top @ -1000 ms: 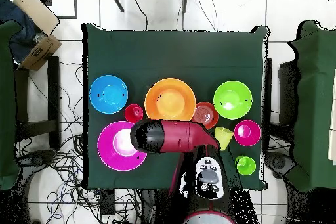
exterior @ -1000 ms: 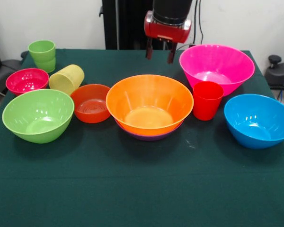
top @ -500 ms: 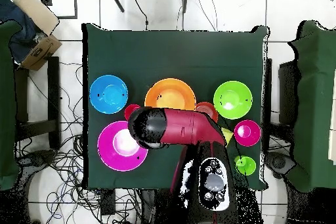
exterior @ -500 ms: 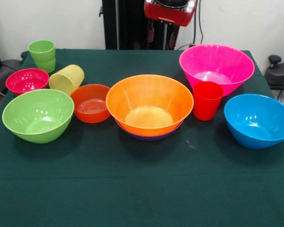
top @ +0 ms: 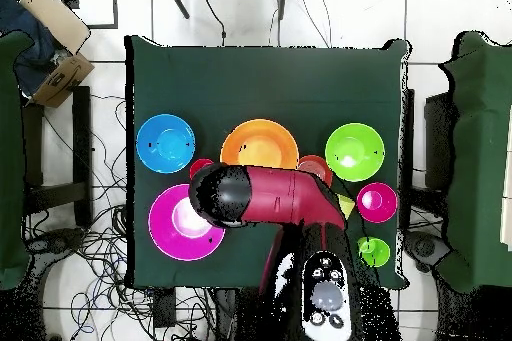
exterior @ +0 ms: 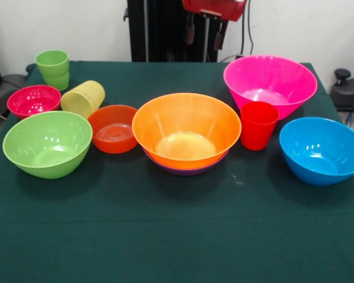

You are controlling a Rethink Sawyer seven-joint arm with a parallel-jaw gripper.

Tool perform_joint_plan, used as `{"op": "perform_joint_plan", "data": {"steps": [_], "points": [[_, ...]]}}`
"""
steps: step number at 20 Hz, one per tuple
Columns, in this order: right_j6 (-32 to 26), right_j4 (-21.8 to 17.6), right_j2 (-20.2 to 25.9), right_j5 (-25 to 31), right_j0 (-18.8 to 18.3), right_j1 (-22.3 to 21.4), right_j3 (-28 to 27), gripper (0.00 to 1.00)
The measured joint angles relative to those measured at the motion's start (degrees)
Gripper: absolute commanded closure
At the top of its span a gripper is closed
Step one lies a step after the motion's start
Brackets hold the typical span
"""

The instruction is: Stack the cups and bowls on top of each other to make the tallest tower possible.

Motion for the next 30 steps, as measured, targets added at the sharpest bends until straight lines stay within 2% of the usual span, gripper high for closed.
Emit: {"op": "perform_joint_plan", "data": {"steps": [10, 15, 23, 28, 30], "points": [[0.0, 0.1, 0.2, -3.2, -0.1, -9.4, 10.9, 0.00], [0.0, 0.1, 0.2, -4.7, -0.7, -12.7, 15.5, 0.00], [0.0, 0.1, 0.2, -11.3, -0.4, -12.0, 18.1, 0.00], [0.0, 0.2, 0.2, -13.8, 1.1, -10.5, 18.2, 0.00], [0.0, 0.2, 0.2, -15.1, 2.9, -9.5, 18.2, 0.00]]}}
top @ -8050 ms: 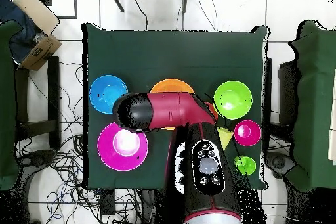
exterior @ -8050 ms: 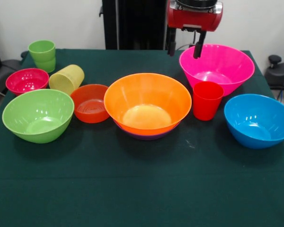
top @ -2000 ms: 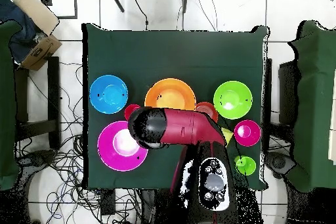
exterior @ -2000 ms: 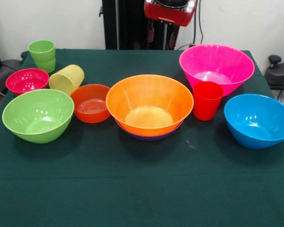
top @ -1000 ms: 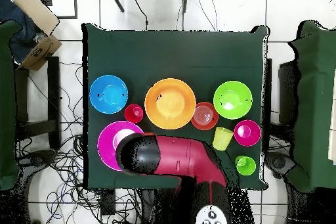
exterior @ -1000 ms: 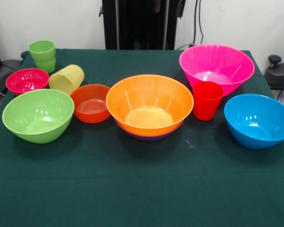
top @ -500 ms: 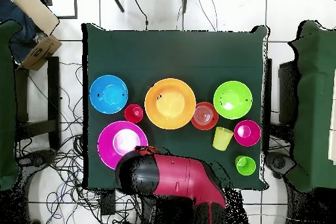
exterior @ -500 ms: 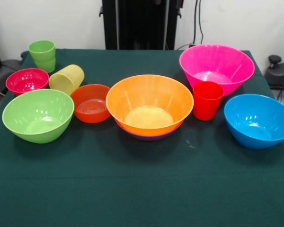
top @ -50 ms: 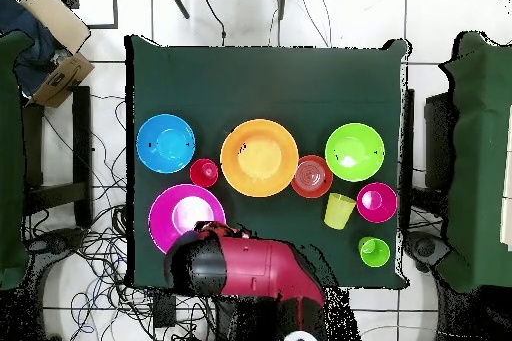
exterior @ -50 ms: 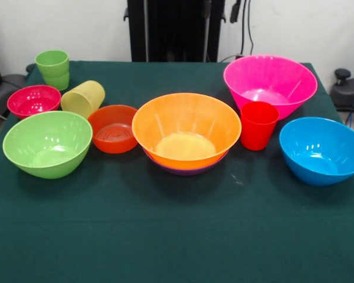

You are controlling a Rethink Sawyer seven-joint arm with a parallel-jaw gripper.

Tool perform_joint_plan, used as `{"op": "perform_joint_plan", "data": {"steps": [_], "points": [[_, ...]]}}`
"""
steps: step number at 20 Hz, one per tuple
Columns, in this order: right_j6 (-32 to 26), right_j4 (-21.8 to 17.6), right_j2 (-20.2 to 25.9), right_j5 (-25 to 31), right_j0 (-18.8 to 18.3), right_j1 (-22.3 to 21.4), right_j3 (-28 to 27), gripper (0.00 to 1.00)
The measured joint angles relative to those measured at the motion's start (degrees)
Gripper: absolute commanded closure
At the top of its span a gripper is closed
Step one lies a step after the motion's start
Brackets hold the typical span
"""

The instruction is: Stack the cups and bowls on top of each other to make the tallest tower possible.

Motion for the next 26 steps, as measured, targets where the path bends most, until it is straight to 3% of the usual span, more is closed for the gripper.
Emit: {"op": "perform_joint_plan", "data": {"steps": [7, 15, 26], "points": [[0.0, 0.0, -0.1, -0.7, 4.0, 1.8, 0.0, 0.00], [0.0, 0.0, -0.4, -2.0, 4.6, 4.0, 0.0, 0.00], [0.0, 0.1, -1.1, -14.7, 4.0, 12.8, 0.0, 0.00]]}}
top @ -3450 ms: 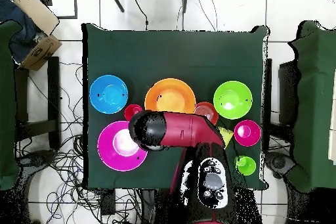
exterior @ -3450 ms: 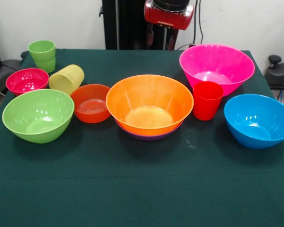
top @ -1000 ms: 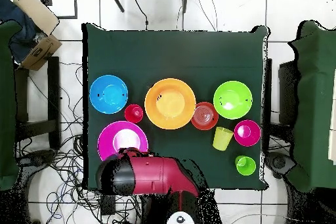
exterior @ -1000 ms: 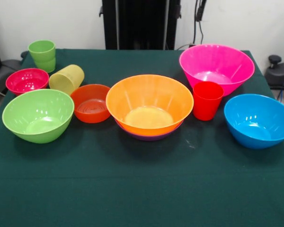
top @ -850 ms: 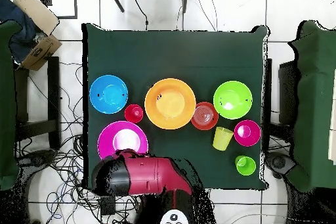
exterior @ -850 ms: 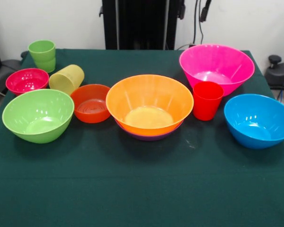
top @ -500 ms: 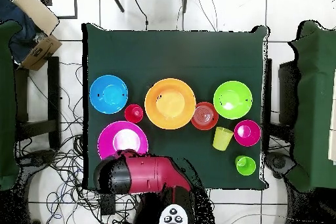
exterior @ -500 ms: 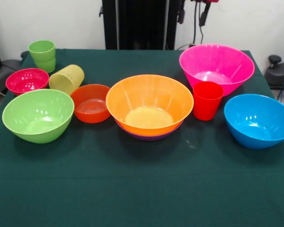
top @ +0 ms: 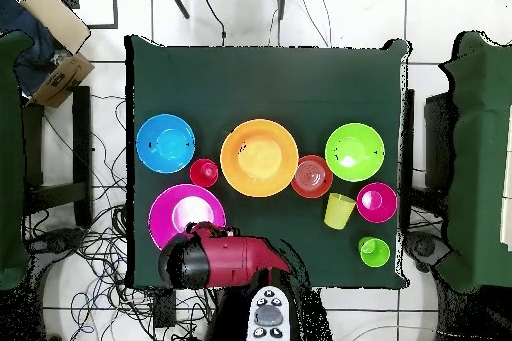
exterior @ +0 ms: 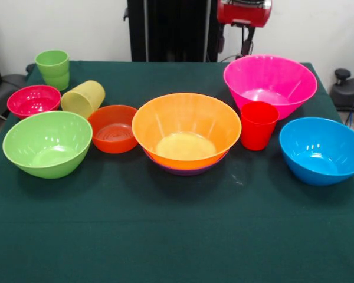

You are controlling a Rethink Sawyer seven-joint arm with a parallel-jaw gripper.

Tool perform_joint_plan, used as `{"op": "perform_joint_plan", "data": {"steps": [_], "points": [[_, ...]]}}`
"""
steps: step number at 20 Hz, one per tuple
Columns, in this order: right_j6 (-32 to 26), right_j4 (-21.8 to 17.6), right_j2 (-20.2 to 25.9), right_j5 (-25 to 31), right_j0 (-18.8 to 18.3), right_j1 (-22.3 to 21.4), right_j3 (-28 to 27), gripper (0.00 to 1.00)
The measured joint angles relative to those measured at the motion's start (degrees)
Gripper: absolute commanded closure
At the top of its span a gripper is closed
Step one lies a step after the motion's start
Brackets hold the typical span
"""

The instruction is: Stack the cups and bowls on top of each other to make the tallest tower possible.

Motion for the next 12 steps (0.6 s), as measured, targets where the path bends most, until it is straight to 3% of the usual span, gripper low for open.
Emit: {"op": "perform_joint_plan", "data": {"steps": [7, 12], "points": [[0.0, 0.0, -0.7, -6.3, 0.0, 5.4, 0.0, 0.00], [0.0, 0.0, -1.1, -7.8, 0.0, 8.3, 0.0, 0.00]]}}
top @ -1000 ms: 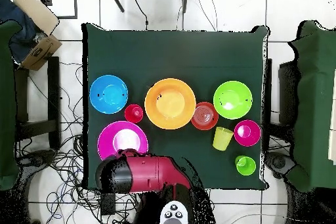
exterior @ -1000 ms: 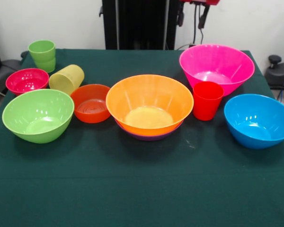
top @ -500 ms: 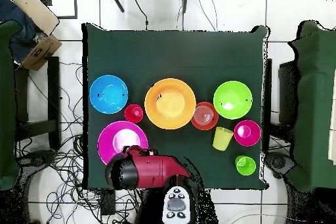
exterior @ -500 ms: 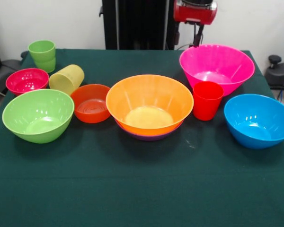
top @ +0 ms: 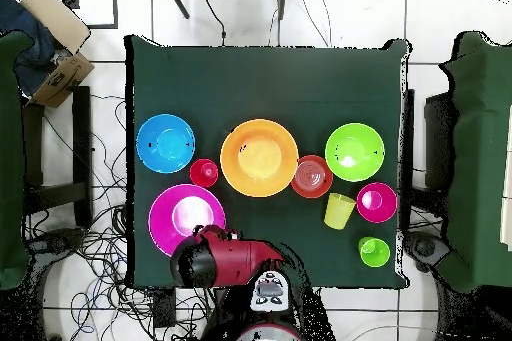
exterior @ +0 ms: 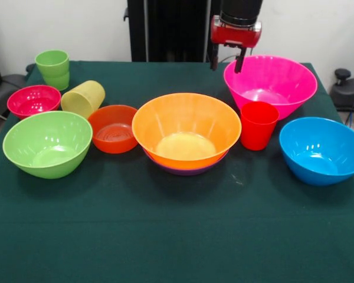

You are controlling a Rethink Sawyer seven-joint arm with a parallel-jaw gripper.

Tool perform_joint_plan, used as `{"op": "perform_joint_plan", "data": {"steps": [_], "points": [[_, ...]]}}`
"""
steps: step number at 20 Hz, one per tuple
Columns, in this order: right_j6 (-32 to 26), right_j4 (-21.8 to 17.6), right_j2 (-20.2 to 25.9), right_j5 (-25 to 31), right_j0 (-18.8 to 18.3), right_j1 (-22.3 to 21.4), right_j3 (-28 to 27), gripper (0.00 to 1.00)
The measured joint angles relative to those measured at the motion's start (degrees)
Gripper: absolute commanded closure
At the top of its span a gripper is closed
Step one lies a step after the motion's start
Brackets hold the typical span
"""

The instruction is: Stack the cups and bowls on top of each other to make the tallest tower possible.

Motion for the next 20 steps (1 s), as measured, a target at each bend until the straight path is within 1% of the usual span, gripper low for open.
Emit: {"op": "perform_joint_plan", "data": {"steps": [6, 11, 16, 20], "points": [[0.0, 0.0, -1.1, 0.0, 0.2, 2.8, -0.1, 0.00], [0.0, 0.0, -1.8, -0.7, 0.5, 3.8, -0.2, 0.00], [0.0, 0.0, -2.4, -3.2, 0.8, 4.9, -0.2, 0.00], [0.0, 0.6, -3.5, -3.8, 2.8, 5.7, -0.9, 0.00]]}}
